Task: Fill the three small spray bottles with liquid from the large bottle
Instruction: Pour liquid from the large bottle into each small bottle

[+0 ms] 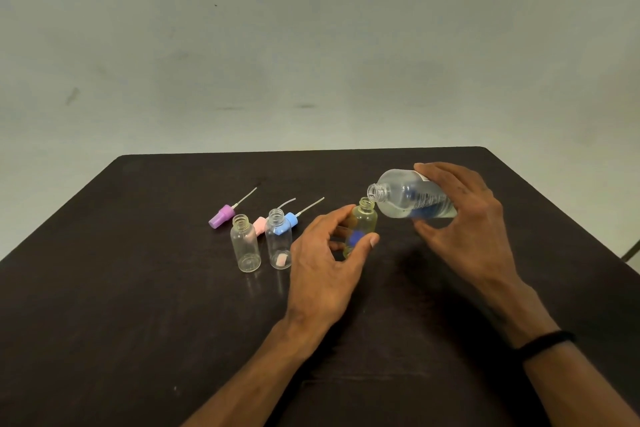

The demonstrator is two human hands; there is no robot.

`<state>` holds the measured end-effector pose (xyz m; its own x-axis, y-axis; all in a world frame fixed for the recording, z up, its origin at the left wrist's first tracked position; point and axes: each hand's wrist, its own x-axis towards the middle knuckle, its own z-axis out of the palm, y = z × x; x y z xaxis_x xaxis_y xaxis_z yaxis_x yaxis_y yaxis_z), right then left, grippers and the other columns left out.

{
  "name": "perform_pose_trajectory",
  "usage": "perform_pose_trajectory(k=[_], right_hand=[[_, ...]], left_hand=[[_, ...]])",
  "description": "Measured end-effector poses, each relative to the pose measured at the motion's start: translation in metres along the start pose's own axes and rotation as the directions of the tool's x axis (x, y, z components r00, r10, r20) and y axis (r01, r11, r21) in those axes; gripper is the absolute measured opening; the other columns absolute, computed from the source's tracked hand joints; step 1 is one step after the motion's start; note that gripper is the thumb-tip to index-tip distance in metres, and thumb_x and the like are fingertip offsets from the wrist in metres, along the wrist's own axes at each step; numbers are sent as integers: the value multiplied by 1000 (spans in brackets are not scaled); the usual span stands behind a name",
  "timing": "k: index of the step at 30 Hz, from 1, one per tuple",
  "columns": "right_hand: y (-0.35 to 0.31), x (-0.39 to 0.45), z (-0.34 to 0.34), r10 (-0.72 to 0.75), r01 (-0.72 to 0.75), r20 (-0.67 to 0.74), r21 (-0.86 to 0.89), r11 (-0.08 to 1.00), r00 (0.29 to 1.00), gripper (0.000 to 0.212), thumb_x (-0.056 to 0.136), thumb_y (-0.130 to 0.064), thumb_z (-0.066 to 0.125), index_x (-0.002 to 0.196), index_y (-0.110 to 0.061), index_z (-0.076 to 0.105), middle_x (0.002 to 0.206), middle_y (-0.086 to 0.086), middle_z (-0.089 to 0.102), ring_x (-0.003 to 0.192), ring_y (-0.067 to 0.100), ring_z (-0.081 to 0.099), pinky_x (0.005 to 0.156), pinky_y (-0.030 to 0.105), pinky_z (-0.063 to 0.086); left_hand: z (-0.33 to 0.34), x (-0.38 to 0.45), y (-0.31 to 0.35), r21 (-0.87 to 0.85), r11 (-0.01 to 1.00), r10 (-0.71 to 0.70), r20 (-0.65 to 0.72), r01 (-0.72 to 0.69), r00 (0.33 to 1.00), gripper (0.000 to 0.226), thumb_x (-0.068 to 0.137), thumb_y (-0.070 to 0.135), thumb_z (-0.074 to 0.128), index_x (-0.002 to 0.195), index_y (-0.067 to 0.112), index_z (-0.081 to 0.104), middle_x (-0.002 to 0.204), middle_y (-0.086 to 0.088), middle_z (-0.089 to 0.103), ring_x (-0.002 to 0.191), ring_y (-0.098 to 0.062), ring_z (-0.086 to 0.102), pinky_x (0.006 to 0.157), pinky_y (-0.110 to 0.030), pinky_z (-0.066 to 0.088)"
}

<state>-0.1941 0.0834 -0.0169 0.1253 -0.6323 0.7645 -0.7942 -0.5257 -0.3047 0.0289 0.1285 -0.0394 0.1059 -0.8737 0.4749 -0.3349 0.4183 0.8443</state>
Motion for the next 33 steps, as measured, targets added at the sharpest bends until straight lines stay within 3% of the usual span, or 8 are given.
perform_pose_trajectory(k=[26,33], right_hand=[[-4,1,-3,0,0,-7,-18,1000,1000,88,68,-1,95,147,-18,60,142,8,63,133,29,56,116,59,44],[-4,0,-3,0,0,-7,-22,1000,1000,88,68,-1,95,147,-16,59,142,11,63,134,30,55,115,66,43]], left_hand=[[1,0,-2,-19,999,-25,16,26,1000,53,88,40,83,136,26,67,116,11,73,103,-7,72,86,-30,63],[0,-1,-1,-24,999,-22,19,23,1000,49,88,37,83,134,26,68,114,11,73,102,-6,72,85,-30,63]])
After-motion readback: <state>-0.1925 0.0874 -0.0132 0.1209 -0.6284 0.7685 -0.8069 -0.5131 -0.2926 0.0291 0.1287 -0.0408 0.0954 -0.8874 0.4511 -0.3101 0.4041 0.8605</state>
